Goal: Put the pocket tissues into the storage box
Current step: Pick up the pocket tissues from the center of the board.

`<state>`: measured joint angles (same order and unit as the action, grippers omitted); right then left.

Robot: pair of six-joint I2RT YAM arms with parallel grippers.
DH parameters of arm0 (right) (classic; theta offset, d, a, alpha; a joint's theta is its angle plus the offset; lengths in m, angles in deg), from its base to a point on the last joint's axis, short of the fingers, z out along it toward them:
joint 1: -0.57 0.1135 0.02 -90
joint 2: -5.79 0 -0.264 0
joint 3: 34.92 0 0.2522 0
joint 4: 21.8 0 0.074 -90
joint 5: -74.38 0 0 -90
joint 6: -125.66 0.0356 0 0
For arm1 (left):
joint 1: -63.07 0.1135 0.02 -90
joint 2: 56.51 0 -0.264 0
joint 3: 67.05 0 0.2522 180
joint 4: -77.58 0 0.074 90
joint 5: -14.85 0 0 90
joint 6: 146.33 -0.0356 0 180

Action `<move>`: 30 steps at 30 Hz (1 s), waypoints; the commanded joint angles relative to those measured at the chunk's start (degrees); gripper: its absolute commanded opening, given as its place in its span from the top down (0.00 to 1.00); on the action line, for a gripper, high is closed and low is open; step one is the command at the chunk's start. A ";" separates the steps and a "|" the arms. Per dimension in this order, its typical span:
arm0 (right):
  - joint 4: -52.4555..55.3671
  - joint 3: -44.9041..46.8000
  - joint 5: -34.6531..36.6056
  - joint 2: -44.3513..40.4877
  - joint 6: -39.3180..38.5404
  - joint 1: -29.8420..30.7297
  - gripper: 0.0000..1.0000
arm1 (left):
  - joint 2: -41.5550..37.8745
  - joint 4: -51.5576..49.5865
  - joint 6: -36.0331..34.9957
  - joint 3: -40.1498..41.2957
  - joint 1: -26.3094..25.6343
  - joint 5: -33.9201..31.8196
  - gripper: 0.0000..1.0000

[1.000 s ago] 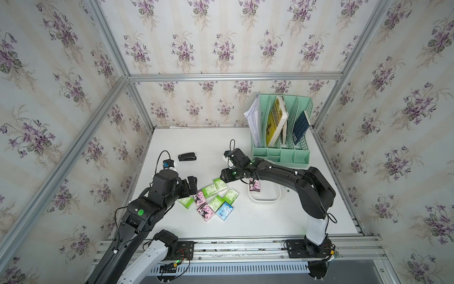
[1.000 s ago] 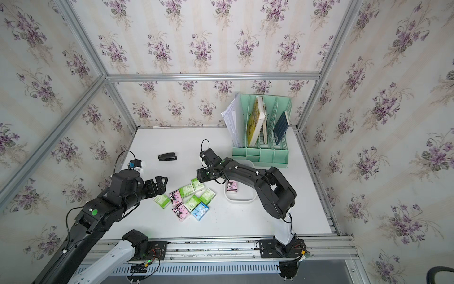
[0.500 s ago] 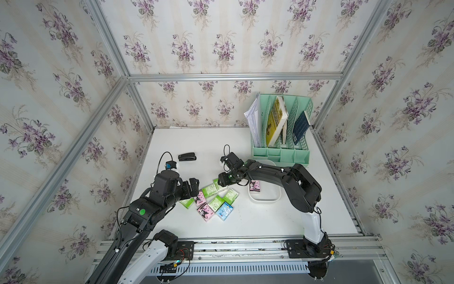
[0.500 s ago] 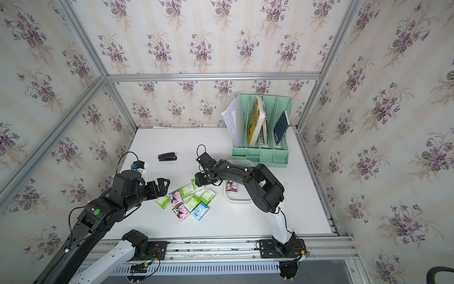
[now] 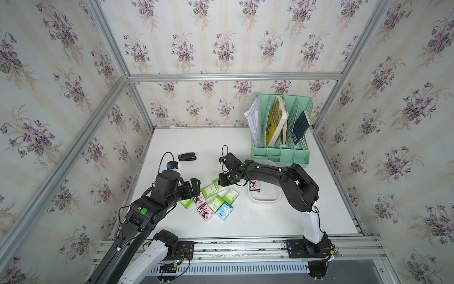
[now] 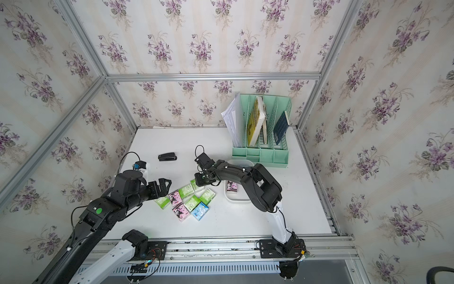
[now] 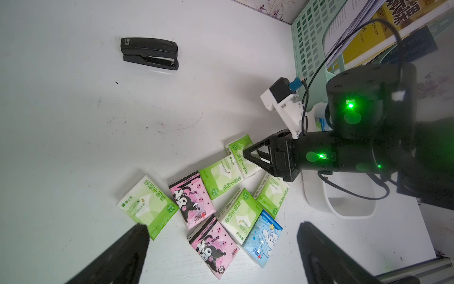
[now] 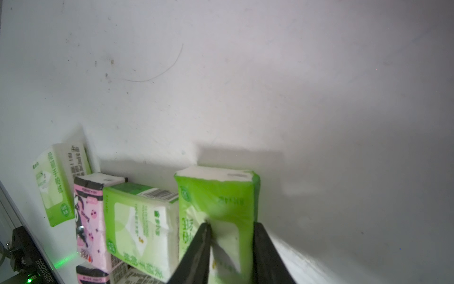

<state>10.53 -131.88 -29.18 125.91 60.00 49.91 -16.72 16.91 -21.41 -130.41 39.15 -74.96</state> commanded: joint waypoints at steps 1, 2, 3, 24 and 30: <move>1.30 -0.30 -0.15 0.77 -0.01 0.26 0.81 | -0.18 0.66 -0.06 0.02 0.04 -0.10 0.01; 1.36 -0.44 -0.10 0.90 -0.09 0.23 0.85 | -0.15 0.57 -0.15 -0.06 0.04 -0.10 0.01; 1.44 -0.39 -0.06 0.86 -0.09 0.25 0.88 | -0.15 0.52 -0.16 -0.05 0.03 -0.10 0.01; 2.59 1.57 6.00 -14.93 -4.28 -3.40 1.00 | 7.34 3.25 -0.89 -3.45 0.02 8.52 0.01; 3.60 10.04 6.35 -24.93 -6.02 -9.58 1.00 | 9.57 5.48 -0.02 -3.57 -1.83 9.54 0.01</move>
<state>13.22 -123.82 -23.65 103.77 55.43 42.04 -7.73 19.70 -22.00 -133.71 38.10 -66.35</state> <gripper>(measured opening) 0.087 0.988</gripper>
